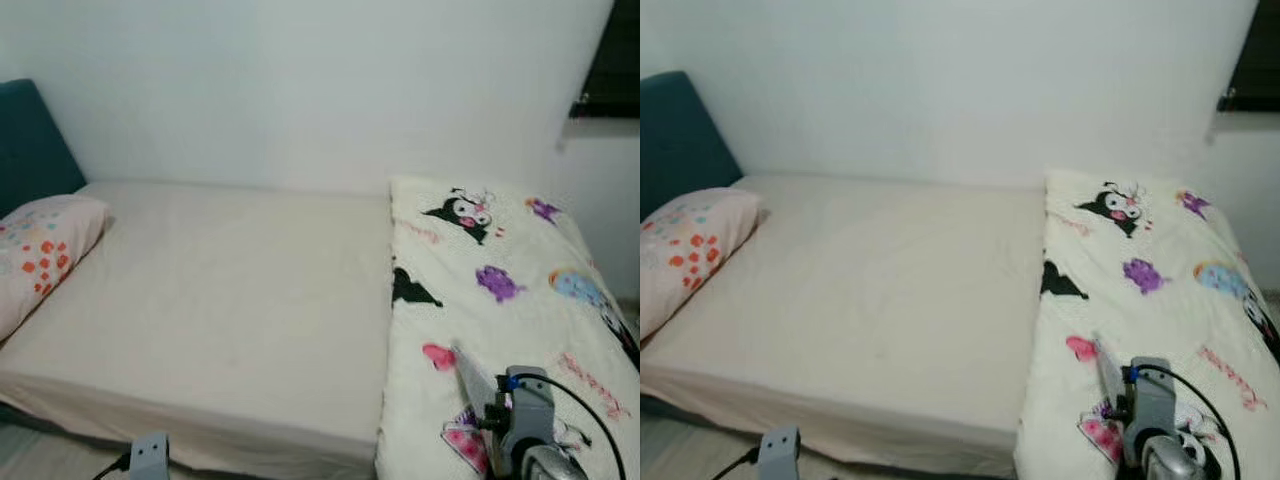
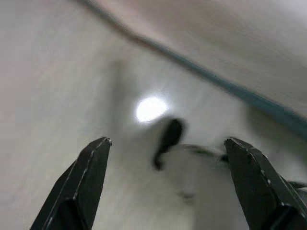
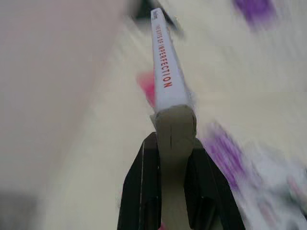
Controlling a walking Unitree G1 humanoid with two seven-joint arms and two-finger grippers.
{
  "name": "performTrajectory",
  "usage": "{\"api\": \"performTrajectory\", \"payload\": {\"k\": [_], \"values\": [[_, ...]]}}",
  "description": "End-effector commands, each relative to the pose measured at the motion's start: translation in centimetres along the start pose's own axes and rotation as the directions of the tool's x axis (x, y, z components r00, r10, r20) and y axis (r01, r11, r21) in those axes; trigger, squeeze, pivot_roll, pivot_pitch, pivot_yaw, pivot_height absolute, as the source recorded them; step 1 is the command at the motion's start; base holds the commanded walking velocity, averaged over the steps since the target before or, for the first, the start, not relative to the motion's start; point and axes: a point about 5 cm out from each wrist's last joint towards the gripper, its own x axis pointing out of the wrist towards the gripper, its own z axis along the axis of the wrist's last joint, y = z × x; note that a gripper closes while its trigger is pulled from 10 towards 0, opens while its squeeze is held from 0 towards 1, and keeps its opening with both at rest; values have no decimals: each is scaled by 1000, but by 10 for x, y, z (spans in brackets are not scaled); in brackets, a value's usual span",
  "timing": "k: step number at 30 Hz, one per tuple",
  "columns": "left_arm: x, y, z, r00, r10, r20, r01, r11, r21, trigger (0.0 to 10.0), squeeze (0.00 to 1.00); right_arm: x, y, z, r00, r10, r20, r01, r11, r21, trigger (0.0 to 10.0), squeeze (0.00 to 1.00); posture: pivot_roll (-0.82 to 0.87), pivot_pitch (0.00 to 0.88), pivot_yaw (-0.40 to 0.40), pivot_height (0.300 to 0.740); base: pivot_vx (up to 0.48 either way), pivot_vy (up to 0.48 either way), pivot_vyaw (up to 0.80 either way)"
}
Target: Clean up the room
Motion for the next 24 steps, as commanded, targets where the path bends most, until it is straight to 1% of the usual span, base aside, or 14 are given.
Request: {"api": "performTrajectory", "payload": {"k": [1,3,4,6,7,8,9,10,12,16,18,22,24], "values": [[0,-2,-1,1000,-9,-3,9,1000,13,10000,0,5,9,28,989,65,135,-59,997,-54,10000,0,-60,0,19,740,364,0,781],[0,-2,-2,1000,-9,-5,9,1000,16,10000,0,10,17,56,967,104,235,-88,993,-79,10000,0,-59,0,19,740,371,0,781],[0,-2,-2,1000,-9,-5,9,1000,16,10000,0,10,17,56,967,104,235,-88,993,-79,10000,0,-59,0,19,740,371,0,781],[0,-2,-4,1000,-12,-10,12,1000,23,10000,0,12,26,83,936,153,317,-122,986,-115,10000,0,-59,0,21,740,371,0,778],[0,-2,-4,1000,-12,-10,12,1000,23,10000,0,12,26,83,936,153,317,-122,986,-115,10000,0,-59,0,21,740,371,0,775],[0,-2,-5,1000,-13,-12,13,1000,26,10000,0,12,31,94,920,176,349,-138,982,-132,10000,0,-59,0,21,740,371,0,775],[0,-2,-5,1000,-13,-12,13,1000,26,10000,0,12,31,94,920,176,349,-138,982,-132,10000,0,-59,0,21,740,371,0,775],[0,-2,-5,1000,-14,-13,14,999,28,10000,0,11,35,103,907,196,373,-149,977,-151,10000,0,-57,0,19,740,375,0,775],[0,-2,-6,1000,-16,-14,16,999,31,10000,0,10,40,114,889,222,400,-167,972,-168,10000,0,-57,0,19,740,373,0,778],[0,-3,-6,1000,-20,-13,20,999,33,10000,0,10,44,119,876,248,413,-183,965,-190,10000,0,-59,0,18,740,372,0,778],[0,-3,-6,1000,-20,-13,21,999,34,10000,0,9,44,119,875,252,413,-185,963,-194,10000,0,-59,0,17,740,371,0,781],[0,-5,-5,1000,-24,-11,24,999,32,10000,0,7,50,116,869,284,404,-216,954,-206,10000,0,-61,0,17,740,371,0,781],[0,-6,-5,1000,-26,-1,26,1000,12,10000,0,6,54,115,866,307,395,-239,948,-212,10000,0,-61,0,17,740,328,0,781]]}}
